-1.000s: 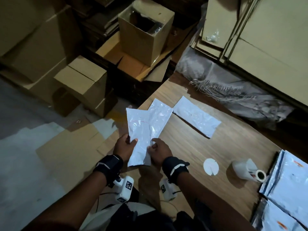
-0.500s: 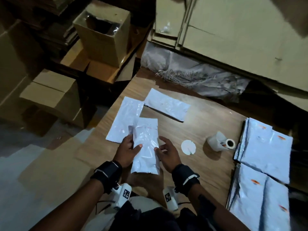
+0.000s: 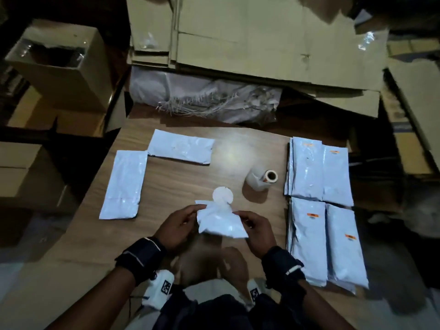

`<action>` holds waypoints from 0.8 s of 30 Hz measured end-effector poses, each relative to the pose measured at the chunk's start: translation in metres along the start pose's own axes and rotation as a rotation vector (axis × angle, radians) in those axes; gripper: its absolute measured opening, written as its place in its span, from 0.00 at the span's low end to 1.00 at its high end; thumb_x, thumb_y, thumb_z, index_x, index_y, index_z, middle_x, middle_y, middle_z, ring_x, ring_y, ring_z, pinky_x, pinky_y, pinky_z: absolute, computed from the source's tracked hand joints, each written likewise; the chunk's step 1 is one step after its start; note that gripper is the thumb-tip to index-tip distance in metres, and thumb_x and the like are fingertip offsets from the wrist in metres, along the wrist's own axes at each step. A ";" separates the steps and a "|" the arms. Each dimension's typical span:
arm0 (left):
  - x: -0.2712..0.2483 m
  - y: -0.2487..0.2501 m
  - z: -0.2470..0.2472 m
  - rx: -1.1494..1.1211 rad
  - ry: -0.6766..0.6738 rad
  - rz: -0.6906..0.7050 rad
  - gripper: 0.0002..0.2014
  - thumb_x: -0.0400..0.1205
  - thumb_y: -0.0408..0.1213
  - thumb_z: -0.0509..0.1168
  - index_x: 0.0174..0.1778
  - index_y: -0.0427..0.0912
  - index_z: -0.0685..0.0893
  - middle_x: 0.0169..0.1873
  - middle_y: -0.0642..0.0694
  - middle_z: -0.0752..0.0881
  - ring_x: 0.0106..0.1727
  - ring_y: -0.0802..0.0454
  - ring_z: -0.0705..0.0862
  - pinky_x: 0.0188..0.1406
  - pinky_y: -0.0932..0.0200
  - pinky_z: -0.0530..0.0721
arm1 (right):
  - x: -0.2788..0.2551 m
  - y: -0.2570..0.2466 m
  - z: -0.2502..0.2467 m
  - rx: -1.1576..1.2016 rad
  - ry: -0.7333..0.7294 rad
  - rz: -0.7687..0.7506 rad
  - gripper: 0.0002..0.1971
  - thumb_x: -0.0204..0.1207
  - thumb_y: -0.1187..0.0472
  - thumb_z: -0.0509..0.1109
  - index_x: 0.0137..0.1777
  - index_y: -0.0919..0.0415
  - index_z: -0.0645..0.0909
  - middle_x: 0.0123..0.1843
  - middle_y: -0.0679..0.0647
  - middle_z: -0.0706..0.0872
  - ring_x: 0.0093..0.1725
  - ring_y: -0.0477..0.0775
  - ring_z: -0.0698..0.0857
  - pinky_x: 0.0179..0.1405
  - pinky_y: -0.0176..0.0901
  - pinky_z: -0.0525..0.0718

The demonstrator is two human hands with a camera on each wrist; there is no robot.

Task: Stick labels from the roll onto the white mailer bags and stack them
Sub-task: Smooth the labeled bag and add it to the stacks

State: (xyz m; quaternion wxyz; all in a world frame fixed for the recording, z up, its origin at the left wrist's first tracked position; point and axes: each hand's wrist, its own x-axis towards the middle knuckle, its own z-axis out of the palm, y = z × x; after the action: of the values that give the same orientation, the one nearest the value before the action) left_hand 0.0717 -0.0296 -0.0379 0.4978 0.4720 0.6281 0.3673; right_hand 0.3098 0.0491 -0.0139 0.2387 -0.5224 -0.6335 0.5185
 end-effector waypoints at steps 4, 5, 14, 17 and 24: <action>0.009 0.014 0.016 0.096 0.017 0.085 0.17 0.81 0.56 0.60 0.42 0.50 0.89 0.38 0.53 0.91 0.40 0.54 0.88 0.49 0.50 0.86 | -0.004 0.007 -0.013 -0.010 0.139 -0.033 0.06 0.74 0.63 0.77 0.40 0.53 0.85 0.44 0.49 0.84 0.44 0.38 0.84 0.40 0.31 0.82; 0.012 0.016 0.020 0.106 0.023 0.073 0.20 0.80 0.58 0.60 0.36 0.46 0.86 0.32 0.52 0.90 0.35 0.54 0.87 0.45 0.48 0.86 | -0.004 0.009 -0.015 0.005 0.159 -0.028 0.05 0.75 0.62 0.77 0.39 0.52 0.85 0.44 0.50 0.84 0.44 0.39 0.85 0.40 0.32 0.83; 0.030 -0.003 0.063 0.440 -0.011 -0.140 0.20 0.83 0.55 0.58 0.30 0.48 0.73 0.36 0.44 0.87 0.42 0.41 0.85 0.37 0.53 0.73 | 0.017 0.060 -0.014 -0.207 0.080 0.236 0.09 0.79 0.57 0.71 0.56 0.58 0.87 0.52 0.55 0.91 0.48 0.50 0.86 0.51 0.36 0.79; 0.035 -0.011 0.076 0.522 -0.051 -0.268 0.13 0.83 0.56 0.59 0.46 0.51 0.79 0.44 0.46 0.87 0.50 0.41 0.85 0.43 0.54 0.75 | 0.022 0.073 -0.013 -0.336 0.001 0.346 0.15 0.80 0.57 0.68 0.65 0.56 0.83 0.60 0.57 0.88 0.60 0.58 0.85 0.57 0.38 0.77; 0.033 -0.008 0.082 0.868 -0.100 0.056 0.58 0.63 0.71 0.71 0.85 0.47 0.56 0.81 0.42 0.66 0.78 0.42 0.68 0.72 0.44 0.71 | 0.012 0.082 -0.008 -0.616 -0.015 0.028 0.28 0.84 0.49 0.55 0.83 0.57 0.62 0.85 0.61 0.60 0.83 0.62 0.60 0.81 0.51 0.60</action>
State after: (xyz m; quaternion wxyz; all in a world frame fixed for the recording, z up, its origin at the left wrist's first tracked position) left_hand 0.1478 -0.0010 -0.0739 0.2729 0.6713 0.6865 0.0595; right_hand 0.3468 0.0562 -0.0886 0.0572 -0.5750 -0.7554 0.3091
